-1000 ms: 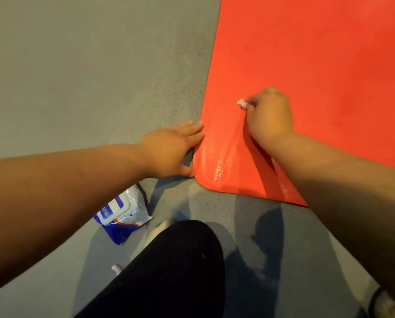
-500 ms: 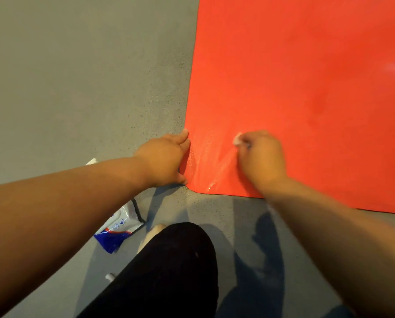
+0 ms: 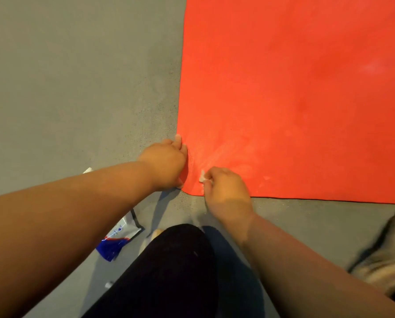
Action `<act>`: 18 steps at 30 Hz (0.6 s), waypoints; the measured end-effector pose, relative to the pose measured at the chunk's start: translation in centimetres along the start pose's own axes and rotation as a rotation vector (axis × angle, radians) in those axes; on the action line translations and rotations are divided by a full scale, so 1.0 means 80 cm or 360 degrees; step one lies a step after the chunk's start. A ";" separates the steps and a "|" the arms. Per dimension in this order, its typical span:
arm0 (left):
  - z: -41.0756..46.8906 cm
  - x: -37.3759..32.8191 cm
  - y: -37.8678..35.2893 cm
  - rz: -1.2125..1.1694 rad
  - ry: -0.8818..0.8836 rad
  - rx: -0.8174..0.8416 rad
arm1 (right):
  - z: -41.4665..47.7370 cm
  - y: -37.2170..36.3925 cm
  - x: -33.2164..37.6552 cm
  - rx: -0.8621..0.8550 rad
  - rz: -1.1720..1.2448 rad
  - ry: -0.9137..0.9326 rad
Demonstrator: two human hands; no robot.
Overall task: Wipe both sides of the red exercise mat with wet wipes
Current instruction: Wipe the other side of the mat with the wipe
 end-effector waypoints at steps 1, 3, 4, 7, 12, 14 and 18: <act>0.000 -0.001 0.000 -0.0001 0.0009 0.0013 | -0.003 -0.006 0.007 0.0023 -0.0039 0.0047; 0.001 -0.003 0.003 0.0022 0.0028 0.0026 | -0.005 0.010 -0.017 -0.0011 -0.0117 -0.0033; 0.002 -0.004 0.006 0.0050 0.0031 0.0016 | -0.009 0.026 -0.041 -0.0067 -0.0125 -0.0115; 0.010 -0.012 0.016 0.0158 0.0026 -0.0032 | -0.032 0.091 -0.116 -0.0321 -0.0094 -0.0428; 0.009 -0.011 0.012 0.0087 -0.0053 -0.0107 | -0.018 0.037 -0.046 -0.0155 0.0011 -0.0200; 0.009 -0.011 0.005 0.0001 -0.0081 -0.0079 | -0.012 -0.003 0.004 -0.0001 0.0000 0.0028; 0.010 -0.019 0.011 -0.0015 -0.0084 -0.0081 | -0.016 0.023 -0.034 -0.0057 -0.0063 -0.0066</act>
Point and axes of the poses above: each hand's wrist, its own z-axis towards the middle knuckle, its own y-axis out of the back of the hand, x = y × z, the point moved 9 cm from there along z, towards the middle knuckle, and after that the axes turned 2 degrees about -y, right-handed, at the moved point
